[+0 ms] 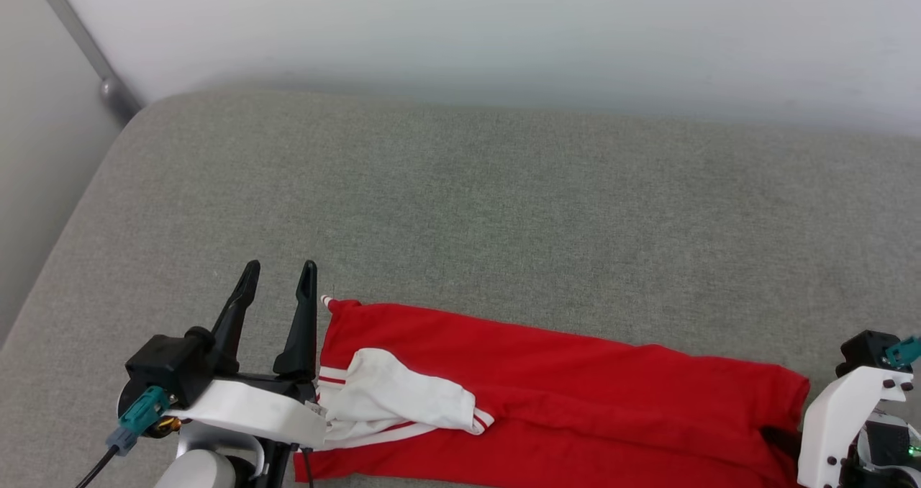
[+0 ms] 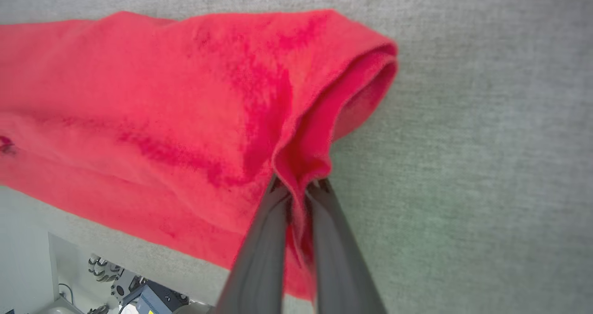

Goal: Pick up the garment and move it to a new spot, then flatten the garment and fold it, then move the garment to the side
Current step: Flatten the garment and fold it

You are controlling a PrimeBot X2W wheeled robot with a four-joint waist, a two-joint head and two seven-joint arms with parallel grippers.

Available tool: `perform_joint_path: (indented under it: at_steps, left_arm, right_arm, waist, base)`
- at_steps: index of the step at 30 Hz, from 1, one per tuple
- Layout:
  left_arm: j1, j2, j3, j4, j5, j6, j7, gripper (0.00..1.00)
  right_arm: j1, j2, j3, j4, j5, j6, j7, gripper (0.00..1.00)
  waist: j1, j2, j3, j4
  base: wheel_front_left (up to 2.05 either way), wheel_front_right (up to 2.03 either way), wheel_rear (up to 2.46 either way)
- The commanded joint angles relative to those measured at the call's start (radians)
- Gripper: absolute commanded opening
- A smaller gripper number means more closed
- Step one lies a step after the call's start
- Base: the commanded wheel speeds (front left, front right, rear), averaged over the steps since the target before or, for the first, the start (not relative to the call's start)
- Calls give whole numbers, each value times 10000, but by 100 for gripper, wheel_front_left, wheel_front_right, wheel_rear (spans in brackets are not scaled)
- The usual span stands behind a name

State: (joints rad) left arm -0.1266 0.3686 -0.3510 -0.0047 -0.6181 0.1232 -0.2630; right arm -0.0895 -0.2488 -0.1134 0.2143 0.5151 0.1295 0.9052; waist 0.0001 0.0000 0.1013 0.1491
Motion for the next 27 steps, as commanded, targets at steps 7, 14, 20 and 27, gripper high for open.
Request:
perform_joint_path:
  at_steps: [7, 14, 20, 27]
  left_arm:
    - [381, 165, -18, 186, 209, 220, 15, 100]
    - [696, 231, -30, 78, 313, 532, 92, 100]
    - [829, 221, -94, -14, 338, 638, 119, 100]
    - [869, 240, -118, -48, 334, 703, 128, 100]
  right_arm:
    - [128, -408, 247, -467, 516, 9, -302, 0]
    - [235, -817, -769, -526, 355, 9, -153, 0]
    - [211, -934, -2512, -711, -197, 9, 219, 0]
    - [-251, 178, -3731, -921, -525, 9, 1409, 0]
  waist:
    - [-1, 0, -730, -318]
    - [-1, 0, -1049, -618]
    - [-1, 0, -1104, -821]
    - [-1, 0, -1109, -1055]
  base:
    - [0, 0, 0]
    - [0, 0, 0]
    - [0, 0, 0]
    - [0, 0, 0]
